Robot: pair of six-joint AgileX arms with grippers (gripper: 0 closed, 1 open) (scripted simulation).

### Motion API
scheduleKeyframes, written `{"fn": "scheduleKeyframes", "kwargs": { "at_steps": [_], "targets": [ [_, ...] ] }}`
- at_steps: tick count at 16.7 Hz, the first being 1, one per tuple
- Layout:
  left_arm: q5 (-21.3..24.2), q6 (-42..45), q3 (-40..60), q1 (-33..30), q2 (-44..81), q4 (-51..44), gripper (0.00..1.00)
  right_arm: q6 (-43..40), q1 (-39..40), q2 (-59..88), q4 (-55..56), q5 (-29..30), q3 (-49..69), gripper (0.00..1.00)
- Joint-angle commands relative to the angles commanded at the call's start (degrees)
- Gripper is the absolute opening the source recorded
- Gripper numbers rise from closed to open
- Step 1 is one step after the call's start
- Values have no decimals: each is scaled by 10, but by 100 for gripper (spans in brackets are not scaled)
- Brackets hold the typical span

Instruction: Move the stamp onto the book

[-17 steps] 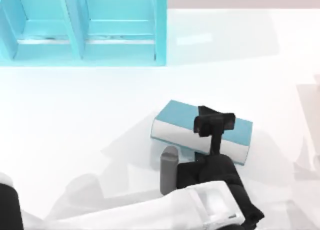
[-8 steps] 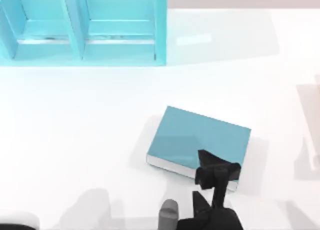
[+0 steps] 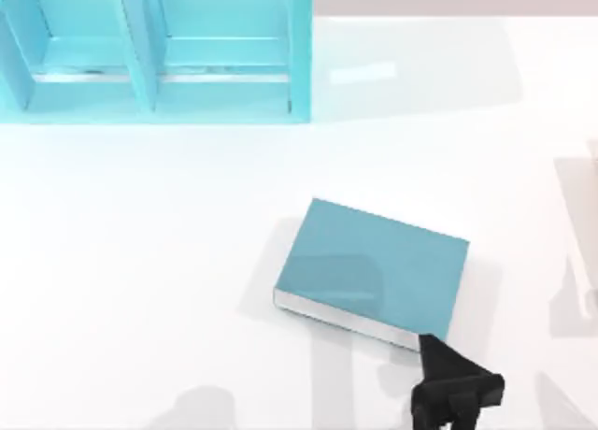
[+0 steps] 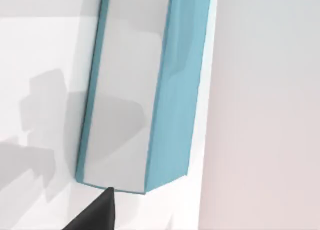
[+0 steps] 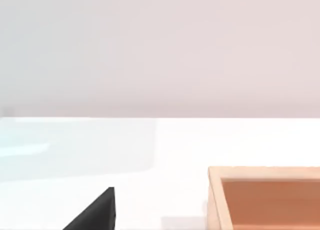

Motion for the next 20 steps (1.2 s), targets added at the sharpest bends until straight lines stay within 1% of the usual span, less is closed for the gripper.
{"fn": "scheduleKeyframes", "kwargs": {
  "at_steps": [3, 4, 6, 8, 11, 13, 15, 18, 20],
  "targets": [
    [0, -2, -1, -1, 0, 2, 100, 0, 0, 0, 0, 0, 0, 100],
    [-6, -1, -99, -1, -72, -19, 100, 0, 0, 0, 0, 0, 0, 100],
    [-8, 0, -104, -3, -73, -22, 100, 0, 0, 0, 0, 0, 0, 100],
    [-21, 3, -130, -15, -80, -37, 100, 0, 0, 0, 0, 0, 0, 100],
    [-61, 14, -217, -53, -99, -84, 100, 0, 0, 0, 0, 0, 0, 100],
    [-100, 23, -306, -91, -118, -130, 100, 0, 0, 0, 0, 0, 0, 100],
    [-145, 35, -417, -137, -139, -184, 100, 0, 0, 0, 0, 0, 0, 100],
    [-224, 56, -629, -219, -177, -279, 100, 0, 0, 0, 0, 0, 0, 100],
    [-280, 71, -797, -281, -205, -350, 100, 0, 0, 0, 0, 0, 0, 100]
  ]
}}
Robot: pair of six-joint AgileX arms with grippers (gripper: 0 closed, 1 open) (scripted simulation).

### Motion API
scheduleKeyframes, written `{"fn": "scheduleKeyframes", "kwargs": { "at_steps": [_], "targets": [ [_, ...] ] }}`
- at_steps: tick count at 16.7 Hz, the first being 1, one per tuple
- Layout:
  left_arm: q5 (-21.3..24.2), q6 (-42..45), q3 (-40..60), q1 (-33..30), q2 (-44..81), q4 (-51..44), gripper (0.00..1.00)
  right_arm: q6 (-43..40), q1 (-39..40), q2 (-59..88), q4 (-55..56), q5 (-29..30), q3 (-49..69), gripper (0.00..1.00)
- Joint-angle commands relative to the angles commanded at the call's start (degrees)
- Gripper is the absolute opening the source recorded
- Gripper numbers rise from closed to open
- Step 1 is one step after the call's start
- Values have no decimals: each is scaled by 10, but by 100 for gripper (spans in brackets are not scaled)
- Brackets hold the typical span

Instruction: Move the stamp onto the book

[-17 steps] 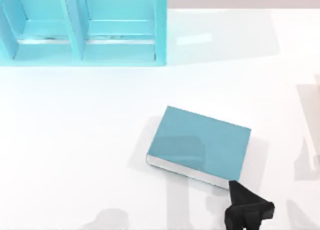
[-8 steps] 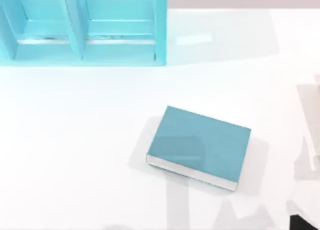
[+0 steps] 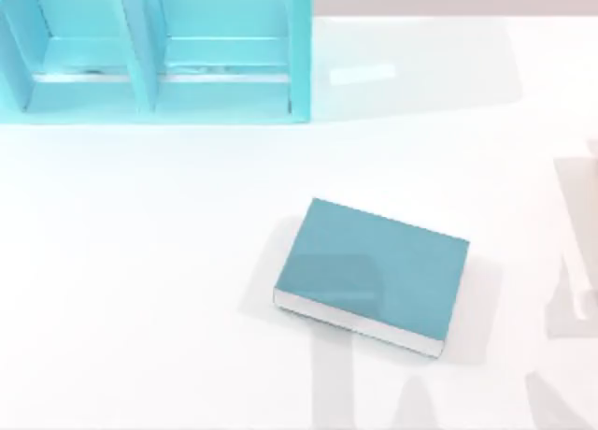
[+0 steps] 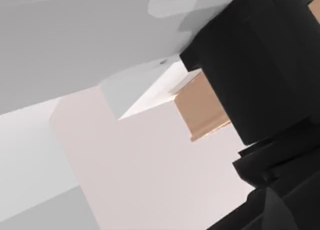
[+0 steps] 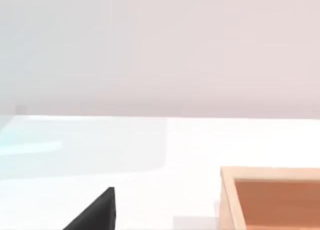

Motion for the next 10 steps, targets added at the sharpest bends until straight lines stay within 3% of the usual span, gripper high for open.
{"fn": "scheduleKeyframes", "kwargs": {
  "at_steps": [10],
  "targets": [
    [-272, 80, -934, -338, -142, -368, 100, 0, 0, 0, 0, 0, 0, 100]
  ]
}}
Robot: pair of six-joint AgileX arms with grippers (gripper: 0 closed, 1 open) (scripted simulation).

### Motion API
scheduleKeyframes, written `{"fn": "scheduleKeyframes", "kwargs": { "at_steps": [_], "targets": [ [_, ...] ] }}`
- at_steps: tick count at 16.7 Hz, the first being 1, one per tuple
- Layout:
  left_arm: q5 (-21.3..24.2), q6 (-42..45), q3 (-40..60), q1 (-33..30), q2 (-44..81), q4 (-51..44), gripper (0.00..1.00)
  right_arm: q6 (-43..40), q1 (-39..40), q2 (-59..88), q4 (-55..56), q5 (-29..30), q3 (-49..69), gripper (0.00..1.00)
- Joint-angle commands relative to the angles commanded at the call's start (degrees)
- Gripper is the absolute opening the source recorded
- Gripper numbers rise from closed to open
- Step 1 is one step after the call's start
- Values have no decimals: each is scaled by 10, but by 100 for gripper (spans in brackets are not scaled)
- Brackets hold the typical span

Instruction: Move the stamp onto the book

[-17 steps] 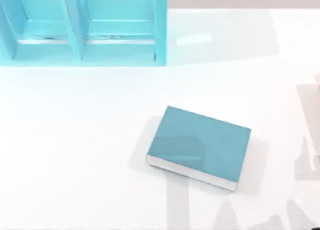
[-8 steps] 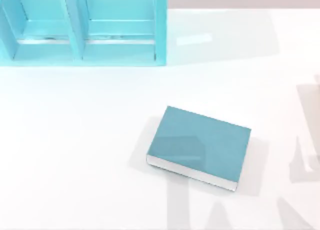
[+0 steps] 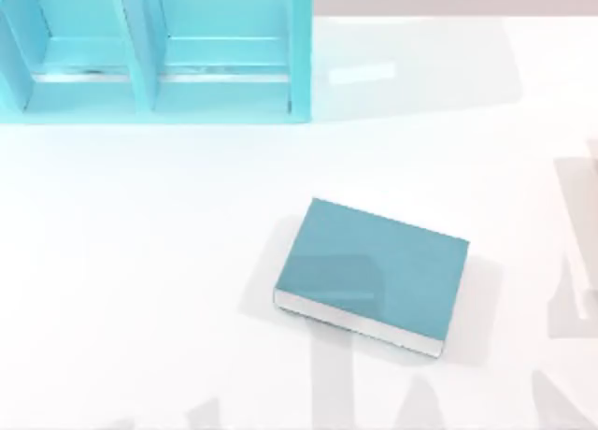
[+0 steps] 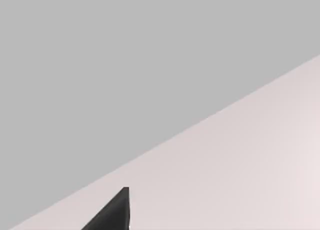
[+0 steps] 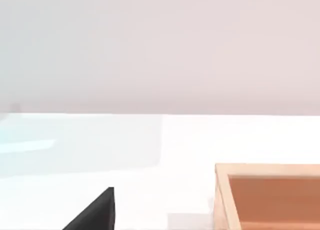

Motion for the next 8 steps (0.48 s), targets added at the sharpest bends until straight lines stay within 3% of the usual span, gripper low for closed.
{"fn": "scheduleKeyframes", "kwargs": {
  "at_steps": [4, 8],
  "targets": [
    [-84, 27, -299, -122, -47, -128, 100, 0, 0, 0, 0, 0, 0, 100],
    [-144, 48, -507, -219, -83, -230, 100, 0, 0, 0, 0, 0, 0, 100]
  ]
}}
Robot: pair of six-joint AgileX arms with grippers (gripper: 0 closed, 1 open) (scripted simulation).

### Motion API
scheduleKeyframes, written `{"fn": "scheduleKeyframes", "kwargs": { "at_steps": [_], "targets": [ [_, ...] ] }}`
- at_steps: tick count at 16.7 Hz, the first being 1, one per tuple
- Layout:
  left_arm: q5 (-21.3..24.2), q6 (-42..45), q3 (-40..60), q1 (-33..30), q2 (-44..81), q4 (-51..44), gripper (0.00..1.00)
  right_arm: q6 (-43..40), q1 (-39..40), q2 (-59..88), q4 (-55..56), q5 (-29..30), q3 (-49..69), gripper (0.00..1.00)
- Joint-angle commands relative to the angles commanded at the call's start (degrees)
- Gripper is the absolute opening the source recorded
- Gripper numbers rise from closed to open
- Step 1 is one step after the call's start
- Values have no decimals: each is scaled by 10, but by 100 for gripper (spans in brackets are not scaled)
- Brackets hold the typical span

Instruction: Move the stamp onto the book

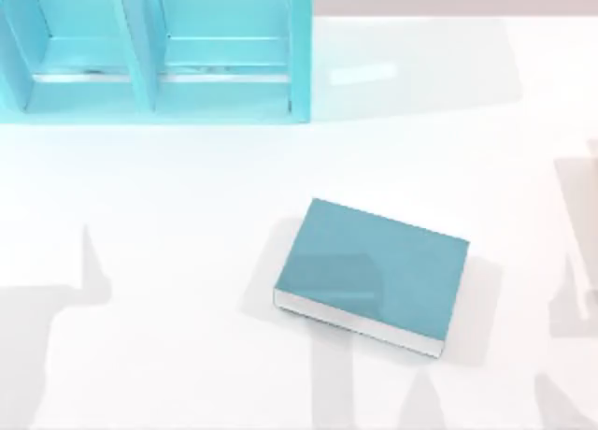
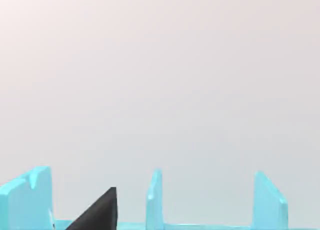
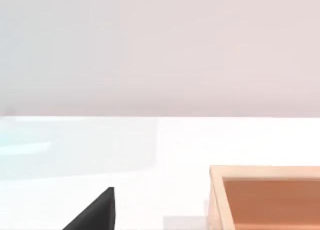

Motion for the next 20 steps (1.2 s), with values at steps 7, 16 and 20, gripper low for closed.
{"fn": "scheduleKeyframes", "kwargs": {
  "at_steps": [7, 16, 20],
  "targets": [
    [-41, 15, -134, -70, -25, -73, 100, 0, 0, 0, 0, 0, 0, 100],
    [-41, 15, -134, -70, -25, -73, 100, -16, -17, 60, -50, 0, 57, 100],
    [-41, 15, -134, -70, -25, -73, 100, -52, -54, 217, -161, 0, 198, 100]
  ]
}}
